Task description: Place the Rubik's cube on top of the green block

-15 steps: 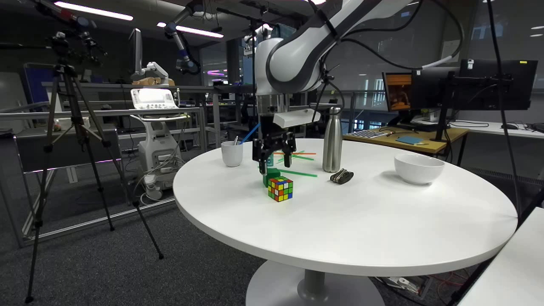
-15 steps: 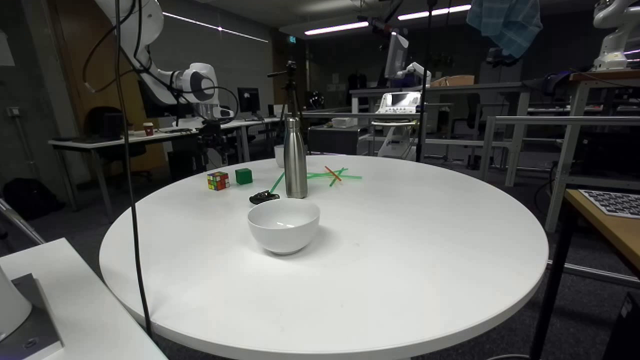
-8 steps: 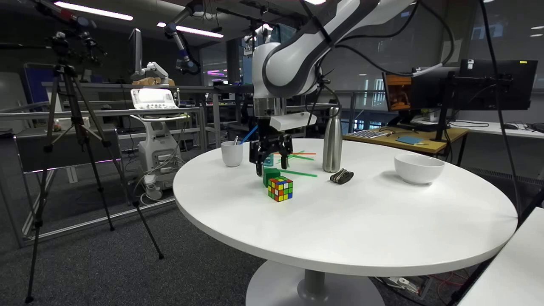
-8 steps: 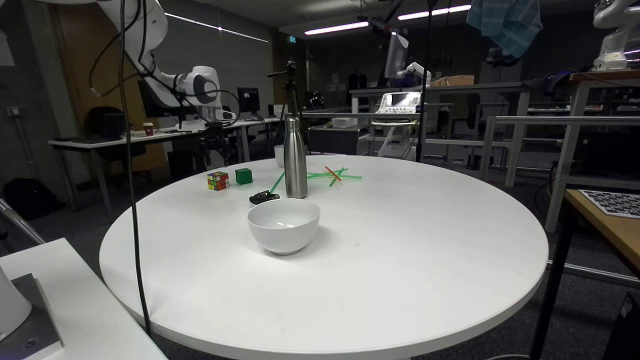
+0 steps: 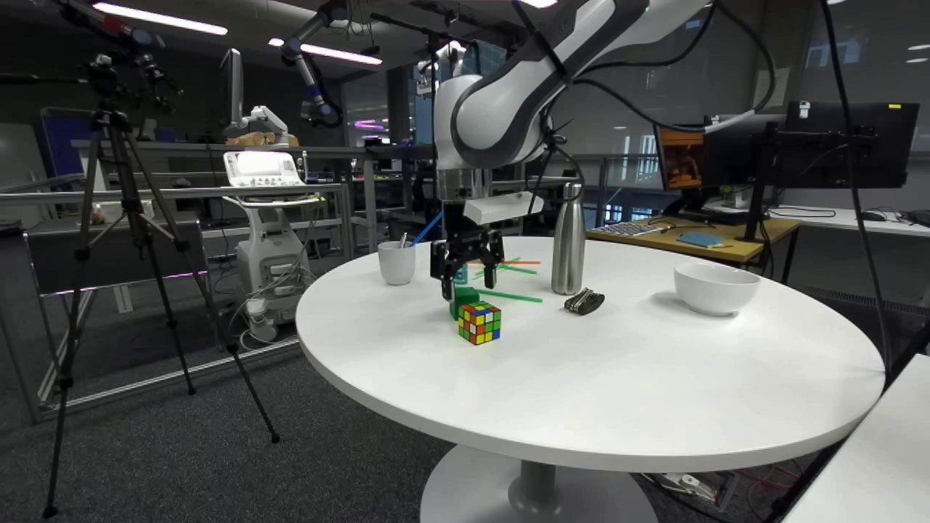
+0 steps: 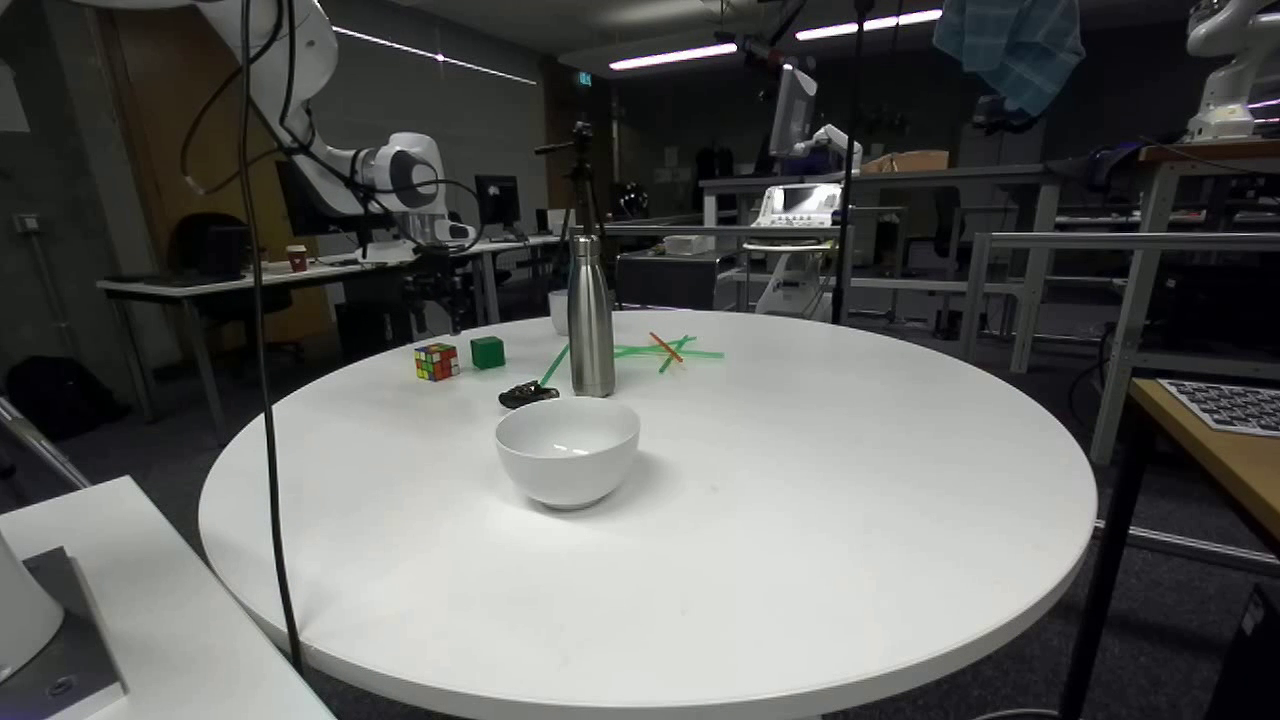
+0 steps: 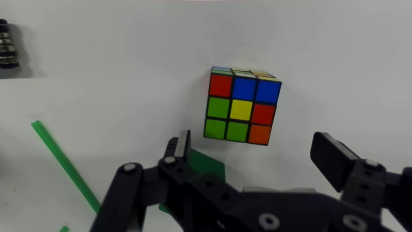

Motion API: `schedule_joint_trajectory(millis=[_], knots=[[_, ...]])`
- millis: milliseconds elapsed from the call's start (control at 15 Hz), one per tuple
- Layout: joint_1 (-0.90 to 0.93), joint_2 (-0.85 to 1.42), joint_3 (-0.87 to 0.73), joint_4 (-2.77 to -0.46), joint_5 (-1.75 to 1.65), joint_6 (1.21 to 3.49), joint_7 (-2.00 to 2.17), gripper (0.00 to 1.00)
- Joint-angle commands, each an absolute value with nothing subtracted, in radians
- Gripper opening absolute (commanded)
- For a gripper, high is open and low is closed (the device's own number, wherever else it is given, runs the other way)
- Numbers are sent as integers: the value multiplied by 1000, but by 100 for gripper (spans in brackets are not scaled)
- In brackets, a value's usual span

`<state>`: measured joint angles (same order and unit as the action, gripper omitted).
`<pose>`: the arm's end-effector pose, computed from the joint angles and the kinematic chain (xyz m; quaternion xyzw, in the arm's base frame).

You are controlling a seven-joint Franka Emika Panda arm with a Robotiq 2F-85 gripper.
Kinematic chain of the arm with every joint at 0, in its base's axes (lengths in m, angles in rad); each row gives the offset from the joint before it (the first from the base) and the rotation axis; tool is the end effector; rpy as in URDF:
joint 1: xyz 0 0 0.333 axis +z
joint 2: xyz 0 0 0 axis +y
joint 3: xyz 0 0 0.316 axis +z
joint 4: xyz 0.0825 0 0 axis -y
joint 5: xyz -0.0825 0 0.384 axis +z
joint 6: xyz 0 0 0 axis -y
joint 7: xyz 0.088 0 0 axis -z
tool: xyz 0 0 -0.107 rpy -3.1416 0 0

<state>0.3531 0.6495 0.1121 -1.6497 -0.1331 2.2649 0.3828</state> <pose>0.6158 0.2955 0.2330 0.9970 0.0736 -0.0063 0.0209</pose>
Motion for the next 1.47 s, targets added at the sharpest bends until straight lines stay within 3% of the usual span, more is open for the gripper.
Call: schedule_joint_trajectory(millis=[0, 1333, 1400], knots=[[380, 667, 80, -1616, -126, 2246, 441, 100], [404, 721, 53, -1607, -115, 2219, 593, 100], [404, 721, 53, -1607, -114, 2218, 593, 75]])
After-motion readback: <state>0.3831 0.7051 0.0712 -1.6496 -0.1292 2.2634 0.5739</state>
